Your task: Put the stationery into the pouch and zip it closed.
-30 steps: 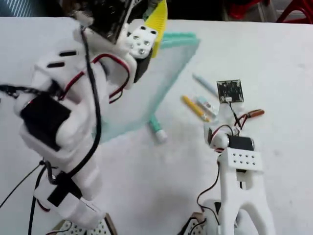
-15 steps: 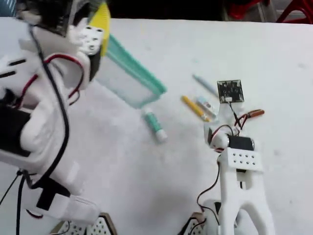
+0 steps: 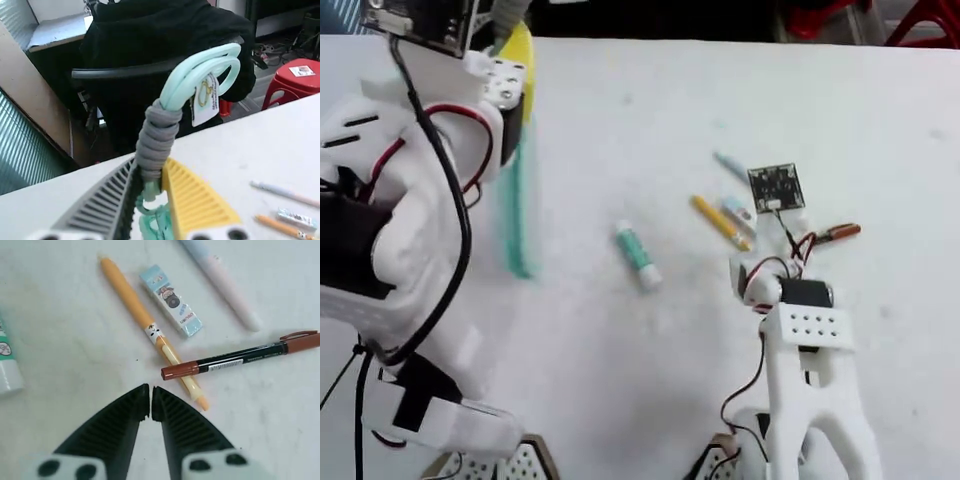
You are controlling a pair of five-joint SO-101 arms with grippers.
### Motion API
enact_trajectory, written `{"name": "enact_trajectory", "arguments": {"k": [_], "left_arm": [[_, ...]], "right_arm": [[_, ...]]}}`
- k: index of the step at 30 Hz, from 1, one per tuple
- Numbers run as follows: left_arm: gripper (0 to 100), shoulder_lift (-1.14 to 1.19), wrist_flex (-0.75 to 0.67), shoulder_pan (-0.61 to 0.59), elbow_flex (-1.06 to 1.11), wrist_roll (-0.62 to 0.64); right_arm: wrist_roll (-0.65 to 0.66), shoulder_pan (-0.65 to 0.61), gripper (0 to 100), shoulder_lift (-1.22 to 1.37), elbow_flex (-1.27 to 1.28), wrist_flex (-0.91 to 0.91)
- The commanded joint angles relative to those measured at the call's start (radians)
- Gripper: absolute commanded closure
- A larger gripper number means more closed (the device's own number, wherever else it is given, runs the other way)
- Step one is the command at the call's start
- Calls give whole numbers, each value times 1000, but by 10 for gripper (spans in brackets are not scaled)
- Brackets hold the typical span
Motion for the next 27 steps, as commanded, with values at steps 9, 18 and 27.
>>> {"name": "enact_trajectory", "arguments": {"k": [9,18,27], "left_arm": [[978,-1,78,22,61,69],[978,-4,28,13,270,69],[978,-1,-46,-91,308,68]], "right_arm": [[15,-7,981,-33,-6,-15],[15,-7,981,-33,-6,-12],[12,-25,981,-48,-23,13]]}}
